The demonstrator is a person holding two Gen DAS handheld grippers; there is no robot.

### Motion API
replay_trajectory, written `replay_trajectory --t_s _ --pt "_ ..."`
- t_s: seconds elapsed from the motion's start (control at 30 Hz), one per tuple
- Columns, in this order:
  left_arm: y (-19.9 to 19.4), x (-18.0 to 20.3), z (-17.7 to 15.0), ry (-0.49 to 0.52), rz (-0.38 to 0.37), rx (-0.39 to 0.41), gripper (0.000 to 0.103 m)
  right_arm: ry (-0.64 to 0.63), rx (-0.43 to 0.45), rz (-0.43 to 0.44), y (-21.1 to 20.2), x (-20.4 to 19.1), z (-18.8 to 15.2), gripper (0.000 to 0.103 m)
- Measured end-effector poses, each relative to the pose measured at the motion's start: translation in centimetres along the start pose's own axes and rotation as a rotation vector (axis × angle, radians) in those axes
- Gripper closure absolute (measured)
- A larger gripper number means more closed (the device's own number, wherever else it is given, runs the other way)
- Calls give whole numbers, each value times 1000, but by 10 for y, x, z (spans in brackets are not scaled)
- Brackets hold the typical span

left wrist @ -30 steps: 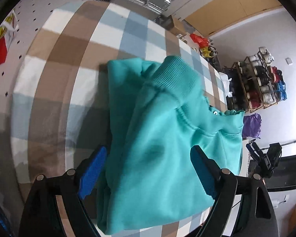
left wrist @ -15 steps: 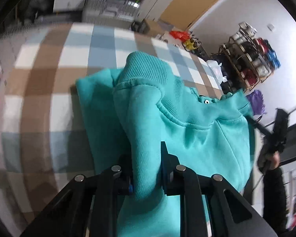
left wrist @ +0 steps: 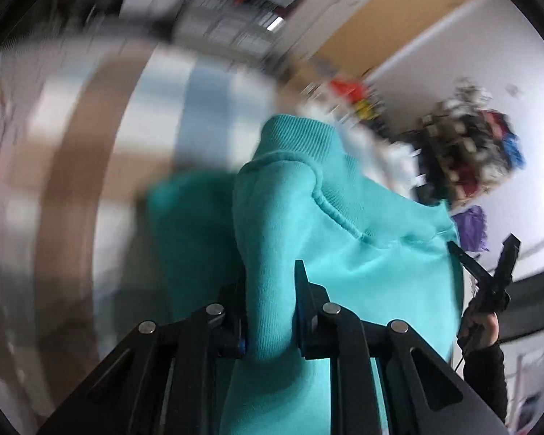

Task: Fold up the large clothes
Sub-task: 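Lay the folded hem down and open both grippers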

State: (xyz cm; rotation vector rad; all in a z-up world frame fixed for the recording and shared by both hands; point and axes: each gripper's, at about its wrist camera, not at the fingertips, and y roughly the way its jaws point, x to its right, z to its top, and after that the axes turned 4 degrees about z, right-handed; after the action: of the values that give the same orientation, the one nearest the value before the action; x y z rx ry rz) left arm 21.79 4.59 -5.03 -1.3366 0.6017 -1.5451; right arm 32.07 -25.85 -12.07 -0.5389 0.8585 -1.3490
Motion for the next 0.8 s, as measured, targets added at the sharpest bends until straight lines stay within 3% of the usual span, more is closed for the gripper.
replay_trajectory --t_s 0.1,0.23,0.3,0.33,0.37,0.4,0.47,0.57,0.67,0.73,0.77,0.8 --pt "15 -18 -9 -59 -26 16 83 -13 -100 -33 33 5 -15 83" --pt "-8 -14 -9 -47 21 -1 78 -28 -122 -16 19 8 -12 71" --pt "-27 -7 -15 -1 51 23 62 -6 -114 22 -1 19 -13 57" --pt "-36 -4 -19 29 88 37 37 6 -103 45 -11 25 -16 52" --pt "-42 -4 -24 51 128 53 20 20 -85 70 -23 32 -20 40" --pt "-44 -5 -30 66 148 64 20 30 -70 90 -34 38 -26 30" --pt "-39 -7 -41 93 142 40 20 41 -71 124 -48 43 -42 21" --pt "-16 -20 -57 51 101 -57 20 44 -149 185 -49 48 -66 21" --pt "-5 -14 -69 42 4 -99 24 12 -232 222 -40 38 -90 21" --pt "-3 -1 -82 118 34 -60 25 -24 -257 224 -35 26 -102 21" --pt "1 3 -88 143 62 -63 27 -35 -267 223 -33 22 -106 27" --pt "8 4 -93 139 86 -94 28 -48 -280 226 -31 15 -111 40"
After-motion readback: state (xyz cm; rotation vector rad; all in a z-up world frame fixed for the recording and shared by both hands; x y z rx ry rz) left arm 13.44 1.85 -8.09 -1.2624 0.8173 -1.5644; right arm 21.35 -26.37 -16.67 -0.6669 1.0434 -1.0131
